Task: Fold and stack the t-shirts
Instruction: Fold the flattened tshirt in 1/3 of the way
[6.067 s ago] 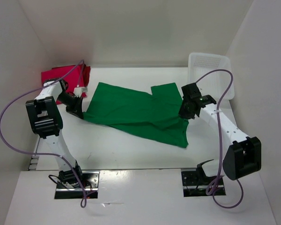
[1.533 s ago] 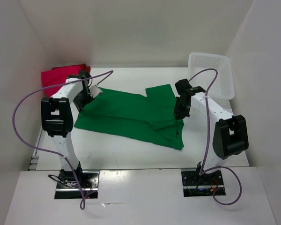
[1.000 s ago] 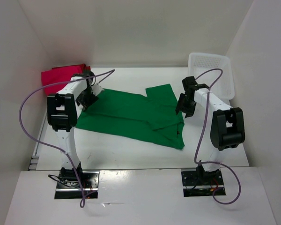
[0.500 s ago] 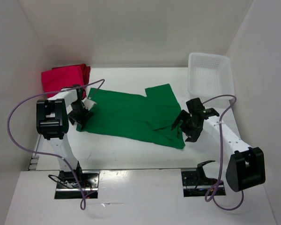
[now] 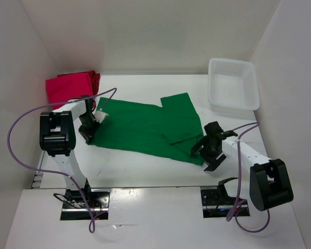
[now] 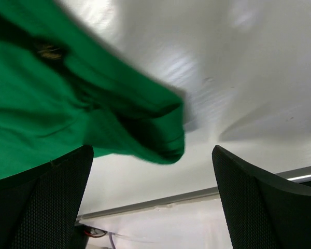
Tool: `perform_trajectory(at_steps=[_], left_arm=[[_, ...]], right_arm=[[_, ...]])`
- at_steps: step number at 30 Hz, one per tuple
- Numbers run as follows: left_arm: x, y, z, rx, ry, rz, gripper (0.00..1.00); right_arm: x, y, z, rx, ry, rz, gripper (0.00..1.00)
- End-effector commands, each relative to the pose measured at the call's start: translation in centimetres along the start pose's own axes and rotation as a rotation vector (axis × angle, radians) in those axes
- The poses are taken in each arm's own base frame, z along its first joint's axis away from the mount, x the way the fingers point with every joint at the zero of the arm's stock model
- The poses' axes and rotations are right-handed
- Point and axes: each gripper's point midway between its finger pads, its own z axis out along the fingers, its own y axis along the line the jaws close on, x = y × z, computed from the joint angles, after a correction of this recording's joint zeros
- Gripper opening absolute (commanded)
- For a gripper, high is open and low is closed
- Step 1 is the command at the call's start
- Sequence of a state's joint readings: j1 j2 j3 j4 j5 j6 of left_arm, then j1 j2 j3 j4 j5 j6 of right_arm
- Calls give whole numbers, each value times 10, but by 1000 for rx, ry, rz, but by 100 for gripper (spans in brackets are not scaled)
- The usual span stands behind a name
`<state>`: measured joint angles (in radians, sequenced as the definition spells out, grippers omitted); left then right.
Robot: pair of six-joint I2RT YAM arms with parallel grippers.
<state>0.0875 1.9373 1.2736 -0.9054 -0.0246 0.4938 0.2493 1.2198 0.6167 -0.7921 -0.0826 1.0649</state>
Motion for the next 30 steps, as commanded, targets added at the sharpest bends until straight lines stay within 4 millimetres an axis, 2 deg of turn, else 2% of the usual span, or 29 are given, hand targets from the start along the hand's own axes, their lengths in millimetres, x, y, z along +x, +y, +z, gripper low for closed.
perform_trajectory(at_steps=[1, 4, 5, 7, 12, 14, 15, 18, 20, 21, 22, 23, 24, 26, 27, 28, 29, 30], left_arm=[[2, -2, 31, 26, -15, 3, 4], [15, -3, 26, -6, 2, 13, 0], [24, -1, 22, -28, 11, 12, 0], [32, 1, 19, -55, 26, 22, 0], [64, -4, 8, -99, 82, 22, 0], [80, -11, 2, -91, 116, 25, 0], [84, -14, 1, -86, 123, 25, 0], [101, -18, -2, -74, 158, 7, 0], [110, -17, -6, -85, 176, 7, 9], [113, -13, -7, -101, 188, -1, 24], [114, -11, -9, -117, 187, -2, 44], [117, -7, -12, -132, 188, -15, 67], [114, -1, -16, -155, 184, -16, 76], [116, 20, -33, -237, 170, -64, 83], [109, 38, -52, -300, 120, -102, 85], [102, 52, -67, -359, 86, -124, 92], [92, 62, -84, -399, 36, -135, 92], [69, 83, -127, -491, -80, -150, 99]], right_arm=[[-4, 7, 11, -35, -23, 59, 98], [-7, 2, 16, -15, -41, 38, 52], [-10, 5, 14, -19, -54, 38, 22], [-11, 4, 15, -15, -62, 38, 0], [-10, 3, 9, -19, -89, 26, 0], [-8, 3, 4, -22, -111, 29, 0], [0, 4, 3, -25, -104, 10, 0], [5, 5, -2, -36, -125, 14, 0], [6, 9, -8, -68, -132, 18, 0], [5, 6, -7, -65, -142, 18, 9], [6, 6, -8, -66, -142, 27, 32], [6, 5, -10, -70, -143, 27, 89], [6, 5, -10, -70, -143, 27, 100], [6, 7, -20, -84, -155, 46, 100], [3, 7, -24, -89, -175, 57, 100], [3, 9, -28, -99, -186, 58, 100], [0, 12, -40, -131, -205, 86, 100], [-2, 14, -47, -151, -229, 89, 100]])
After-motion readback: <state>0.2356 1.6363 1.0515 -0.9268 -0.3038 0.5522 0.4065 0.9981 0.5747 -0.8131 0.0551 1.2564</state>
